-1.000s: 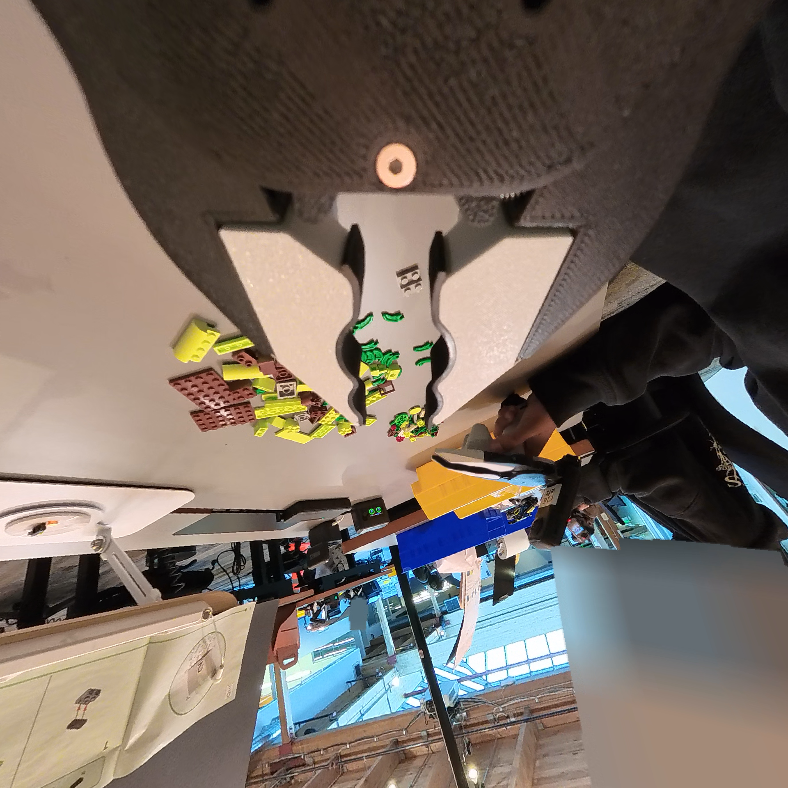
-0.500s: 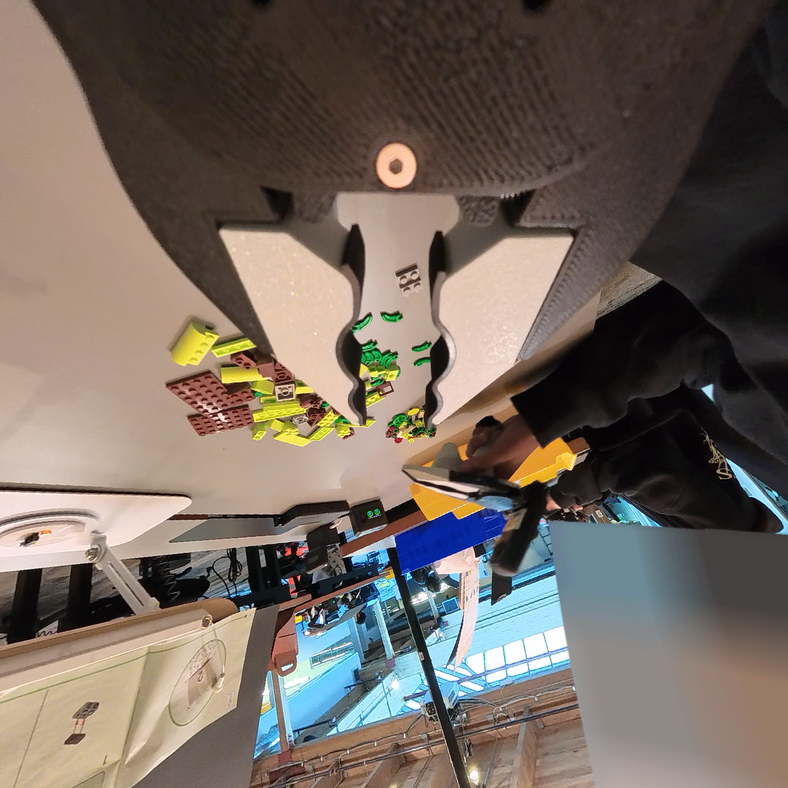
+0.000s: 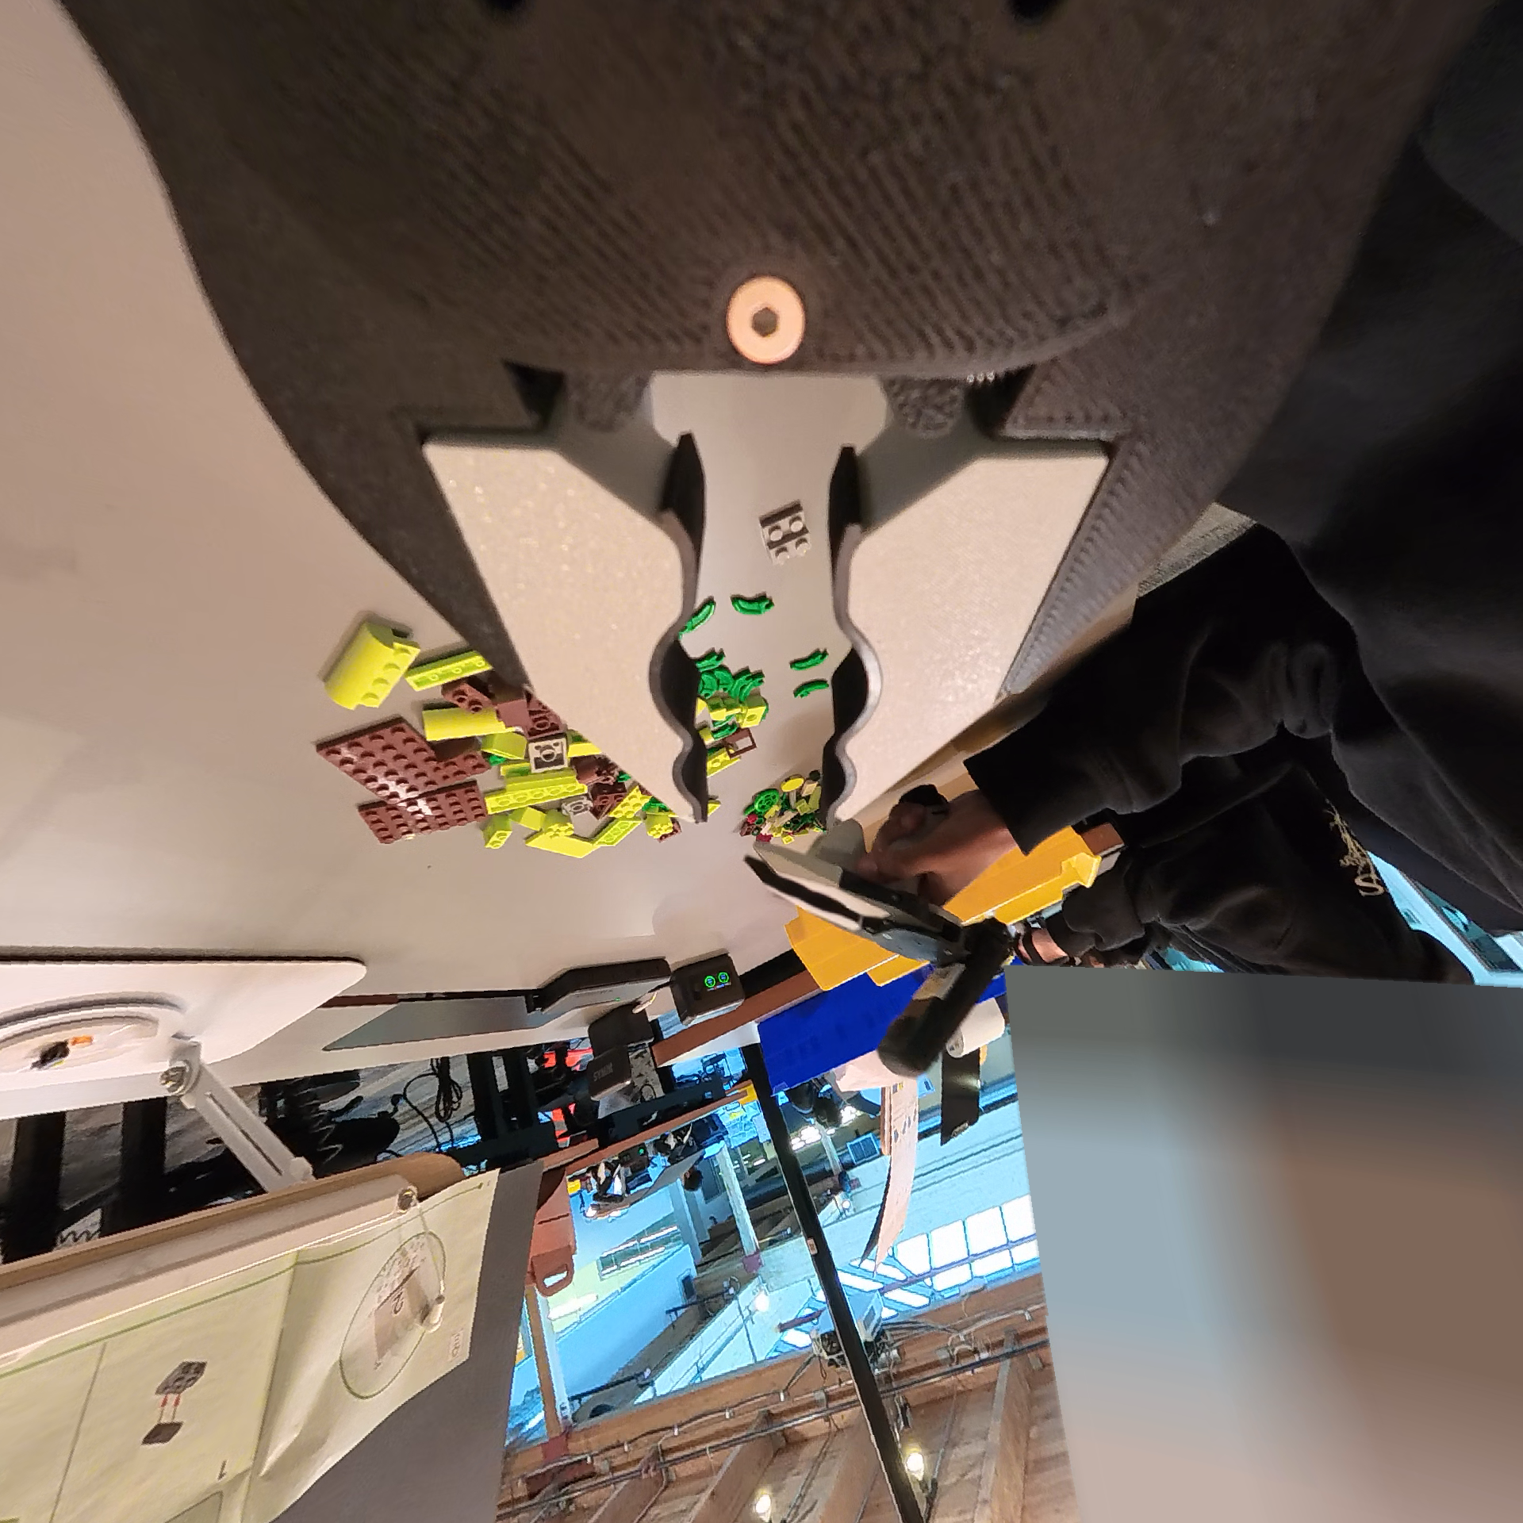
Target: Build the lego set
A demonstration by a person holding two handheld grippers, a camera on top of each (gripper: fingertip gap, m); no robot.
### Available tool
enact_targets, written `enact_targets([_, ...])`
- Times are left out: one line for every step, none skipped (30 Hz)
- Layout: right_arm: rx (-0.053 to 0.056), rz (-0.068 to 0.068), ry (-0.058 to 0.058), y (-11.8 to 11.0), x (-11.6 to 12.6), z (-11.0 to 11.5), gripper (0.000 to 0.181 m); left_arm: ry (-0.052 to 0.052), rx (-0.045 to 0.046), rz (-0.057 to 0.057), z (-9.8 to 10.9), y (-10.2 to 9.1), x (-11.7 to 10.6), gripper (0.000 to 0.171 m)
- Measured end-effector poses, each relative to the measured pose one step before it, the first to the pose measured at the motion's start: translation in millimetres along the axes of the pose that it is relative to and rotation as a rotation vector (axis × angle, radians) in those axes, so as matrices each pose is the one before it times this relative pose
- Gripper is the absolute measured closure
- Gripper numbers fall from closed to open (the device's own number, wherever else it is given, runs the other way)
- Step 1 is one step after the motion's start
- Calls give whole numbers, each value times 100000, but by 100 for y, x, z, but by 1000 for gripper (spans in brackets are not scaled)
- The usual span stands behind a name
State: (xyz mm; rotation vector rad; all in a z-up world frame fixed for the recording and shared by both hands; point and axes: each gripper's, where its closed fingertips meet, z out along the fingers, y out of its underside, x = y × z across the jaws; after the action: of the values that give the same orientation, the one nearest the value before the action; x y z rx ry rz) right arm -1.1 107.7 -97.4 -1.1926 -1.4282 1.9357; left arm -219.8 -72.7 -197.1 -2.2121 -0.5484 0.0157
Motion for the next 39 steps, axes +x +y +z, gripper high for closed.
enact_targets([176, 293, -34, -28, 28, -21, 156, -275, -1392, -150, 221, 293, -78, 152])
enact_targets([179, 203, -3, -29, 15, -18, 156, -424, -1604, -35, 234, 334, -108, 152])
enact_targets([138, 149, 9, -14, 24, -22, 156, -305, -1209, 189, 171, 262, -54, 152])
enact_targets([102, 126, 33, -12, 15, -4, 156, -476, 678, 418, 14, -102, -22, 153])
enact_targets([44, 143, 8, -17, 14, -13, 156, 135, -735, -20, 32, 85, 46, 153])
enact_targets([3, 152, -23, -1, 16, 6, 156, -101, -612, 100, 16, 53, 27, 153])
enact_targets([35, 141, 3, -3, 10, -9, 156, 13, -896, 148, 8, 97, 51, 153])
enact_targets([53, 168, -27, -11, 16, -5, 156, -201, -1432, 522, 26, 168, 41, 152])
enact_targets([73, 156, -73, -4, 15, -4, 156, -316, -1425, 823, 36, 182, 64, 152])
enact_targets([94, 119, -26, -12, 7, -5, 156, -636, -647, 1195, 9, 63, 47, 152])
enact_targets([70, 103, -20, -17, 5, -6, 156, -1006, 32, 1233, -30, -42, 23, 154])
enact_targets([52, 71, -6, -4, 8, -16, 156, -1066, 42, 1330, 0, -32, 29, 154])
enact_targets([70, 61, 4, -4, 8, -1, 156, -471, 21, 1181, 7, -46, 108, 157])
enact_targets([90, 63, -1, -19, 5, -13, 156, -13, -103, 1026, 25, -20, 152, 160])
enact_targets([57, 58, 10, -1, 4, -11, 156, 20, -158, 1219, 14, -22, 144, 165])
enact_targets([41, 45, -4, -8, -1, -11, 156, -613, 4, 1557, -13, -33, 72, 168])
enact_targets([62, 31, -1, -11, 0, -9, 156, -858, -209, 1758, -16, 6, 21, 168])
enact_targets([36, 36, 22, 0, 12, -4, 156, -749, -52, 1484, -31, -10, 36, 169])
enact_targets([21, 49, 4, -7, 5, -4, 156, -617, 581, 1267, -79, -109, 50, 169])
enact_targets([22, 50, 22, 2, 11, -5, 156, -378, 1576, 962, -147, -269, 97, 170])
enact_targets([-3, 24, 9, 2, -6, -9, 156, -29, 2613, 688, -246, -450, 171, 170])
enact_targets([8, -39, -19, -1, 0, 1, 156, 494, 3595, 1163, -349, -660, 320, 170])
enact_targets([18, -120, 5, -5, -13, -9, 156, 1049, 4918, 2840, -452, -904, 562, 170])
enact_targets([-12, -200, 12, 7, -21, -1, 156, 1609, 6276, 5442, -537, -1159, 898, 169])
enact_targets([-81, -261, -10, 15, -39, 6, 156, 1036, 6818, 8072, -561, -1307, 1134, 170])
enact_targets([-146, -339, -38, 26, -40, 15, 156, -1693, 5460, 9625, -431, -1275, 965, 170])
enact_targets([-199, -423, -54, 32, -55, 23, 156, -4498, 3461, 9699, -266, -1138, 606, 170])
enact_targets([-266, -384, -147, 44, -79, 23, 156, -4107, 2330, 8252, -86, -1028, 616, 170])
enact_targets([-399, -335, -382, 71, -127, 47, 156, -1165, 1967, 5790, 52, -1017, 920, 170])
enact_targets([-539, -354, -528, 96, -156, 56, 156, 481, 1882, 3454, 169, -995, 1082, 170])
enact_targets([-817, -161, -683, 143, -200, 92, 156, 1522, 2022, 2394, 237, -995, 1211, 170])
enact_targets([-1271, 704, -1262, 223, -235, 139, 156, 1368, 2037, 2959, 276, -975, 1213, 170])
enact_targets([-1559, 2235, -2335, 295, -309, 171, 155, 147, 2123, 3947, 284, -1018, 1097, 170])
enact_targets([-1494, 3767, -3203, 308, -334, 199, 156, -5, 2270, 4650, 267, -1081, 1085, 170])
enact_targets([-1342, 4745, -3299, 312, -271, 202, 155, -345, 1709, 5180, 255, -1044, 1016, 170])
enact_targets([-1278, 4927, -3270, 314, -234, 194, 155, -409, 1299, 5401, 240, -996, 955, 170])
enact_targets([-1187, 4305, -2948, 291, -200, 170, 155, -590, 1074, 5390, 194, -910, 856, 170])
enact_targets([-1057, 3256, -2567, 261, -204, 158, 154, -696, 1324, 4449, 147, -867, 739, 170])
enact_targets([-1125, 2316, -2158, 258, -226, 156, 154, -54, 1379, 3505, 115, -780, 714, 170])
